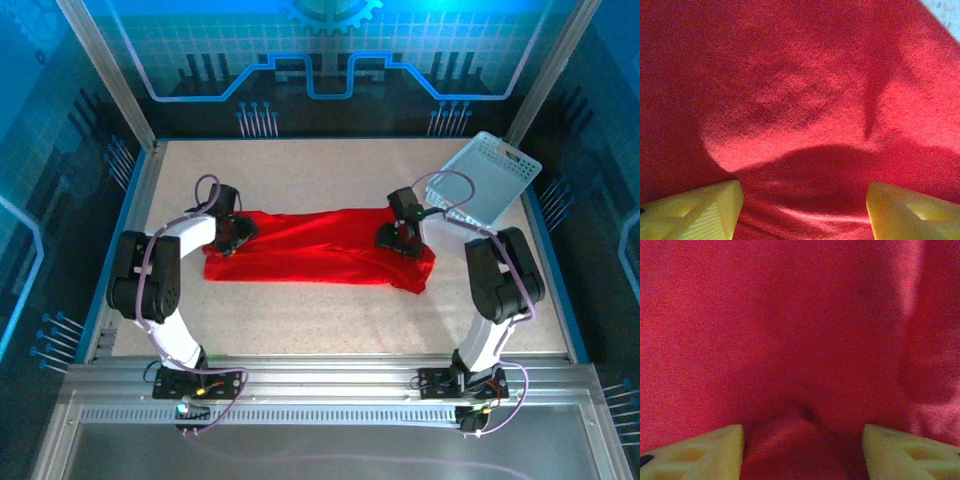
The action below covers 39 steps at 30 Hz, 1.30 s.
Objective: Fold the inside-out t-shirt
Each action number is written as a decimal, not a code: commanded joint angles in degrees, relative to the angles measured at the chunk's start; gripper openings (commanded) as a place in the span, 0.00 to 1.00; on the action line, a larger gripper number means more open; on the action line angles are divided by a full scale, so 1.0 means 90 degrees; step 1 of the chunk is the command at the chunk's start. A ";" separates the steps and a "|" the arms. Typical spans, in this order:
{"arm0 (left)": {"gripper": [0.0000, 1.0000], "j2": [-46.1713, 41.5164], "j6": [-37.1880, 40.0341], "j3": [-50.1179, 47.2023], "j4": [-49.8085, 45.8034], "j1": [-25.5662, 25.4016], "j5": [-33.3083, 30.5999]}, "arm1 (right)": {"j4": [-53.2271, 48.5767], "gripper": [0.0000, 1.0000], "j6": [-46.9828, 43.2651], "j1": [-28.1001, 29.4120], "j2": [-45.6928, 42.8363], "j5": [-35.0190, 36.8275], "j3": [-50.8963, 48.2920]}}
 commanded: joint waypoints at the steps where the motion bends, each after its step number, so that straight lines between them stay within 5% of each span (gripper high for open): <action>1: 0.71 0.0381 -0.0182 0.0206 -0.0143 0.0250 -0.0204 | -0.0631 0.65 0.0791 0.0196 -0.0563 0.0512 -0.0586; 5: 0.73 0.0275 -0.0090 0.0723 -0.0430 0.0209 -0.0045 | -0.0559 0.65 0.0734 0.0535 -0.1115 0.0734 -0.0843; 11: 0.78 -0.0088 0.0265 0.1824 -0.0900 0.0131 -0.0001 | -0.0600 0.65 -0.0435 0.0518 -0.1140 0.0787 0.0314; 19: 0.79 0.1454 0.0589 0.3780 -0.2232 0.0203 -0.1295 | -0.0559 0.65 -0.0849 0.0120 0.0175 0.0612 0.1825; 27: 0.77 0.2608 0.0803 0.4693 -0.2549 0.0334 -0.1508 | -0.0603 0.66 -0.0959 -0.0277 0.1329 0.0218 0.2594; 35: 0.63 0.3151 0.0682 0.4832 -0.2675 0.0595 -0.1554 | -0.0887 0.65 -0.0665 -0.0555 0.1877 0.0404 0.2711; 39: 0.43 0.3220 0.0551 0.4872 -0.2860 0.0788 -0.1570 | -0.0902 0.66 -0.0363 -0.0719 0.1798 0.0517 0.2356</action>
